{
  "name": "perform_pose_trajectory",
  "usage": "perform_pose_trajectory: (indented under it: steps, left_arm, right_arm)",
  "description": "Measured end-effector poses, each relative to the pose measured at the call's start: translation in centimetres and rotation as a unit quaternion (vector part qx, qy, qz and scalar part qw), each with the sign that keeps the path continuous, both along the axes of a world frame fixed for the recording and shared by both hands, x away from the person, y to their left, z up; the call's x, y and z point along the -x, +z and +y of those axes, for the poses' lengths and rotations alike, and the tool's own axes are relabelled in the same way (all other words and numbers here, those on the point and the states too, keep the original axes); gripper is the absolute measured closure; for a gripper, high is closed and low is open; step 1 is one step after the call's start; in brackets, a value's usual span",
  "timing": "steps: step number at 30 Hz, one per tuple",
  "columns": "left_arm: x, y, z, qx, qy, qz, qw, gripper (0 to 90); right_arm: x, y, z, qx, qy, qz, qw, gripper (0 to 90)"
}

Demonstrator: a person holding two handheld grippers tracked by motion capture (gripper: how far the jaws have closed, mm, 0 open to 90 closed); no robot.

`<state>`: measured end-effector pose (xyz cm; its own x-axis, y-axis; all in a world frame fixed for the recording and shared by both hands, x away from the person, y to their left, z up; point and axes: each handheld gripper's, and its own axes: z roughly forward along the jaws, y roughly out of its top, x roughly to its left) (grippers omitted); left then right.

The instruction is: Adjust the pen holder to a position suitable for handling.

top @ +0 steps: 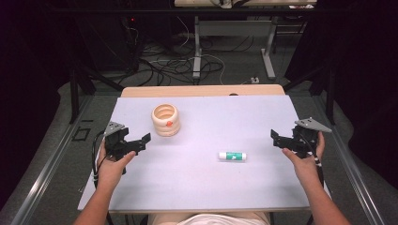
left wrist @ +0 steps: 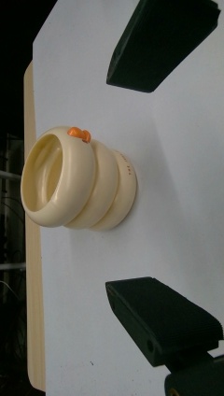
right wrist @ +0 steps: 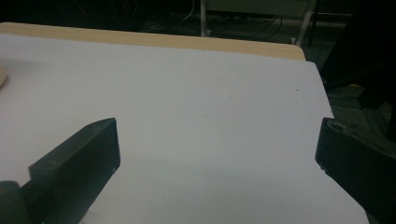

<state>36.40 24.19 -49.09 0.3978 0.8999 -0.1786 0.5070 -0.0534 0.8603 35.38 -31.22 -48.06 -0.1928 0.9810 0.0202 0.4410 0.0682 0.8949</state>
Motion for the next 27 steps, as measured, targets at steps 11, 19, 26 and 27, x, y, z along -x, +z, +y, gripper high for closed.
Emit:
perform_pose_trajectory:
  steps: [11,19,26,27]
  left_arm:
    - [-0.1,0.3,0.1,0.018,-0.003,0.012,0.9998,7.0]
    - [-0.4,1.0,0.2,0.042,0.003,0.018,0.999,10.6]
    - [-1.0,1.8,0.1,0.048,0.008,0.023,0.9986,14.9]
    - [-1.1,1.9,0.0,0.049,0.01,0.026,0.9984,14.9]
  right_arm:
    - [-0.1,-0.4,0.4,0.009,0.01,0.009,0.9999,0.0]
    - [0.0,-0.6,0.7,0.008,0.009,0.014,0.9998,0.0]
    - [-0.1,-0.9,0.7,0.005,0.008,0.018,0.9998,0.2]
    - [-0.1,-0.9,0.8,0.003,0.006,0.017,0.9998,0.4]
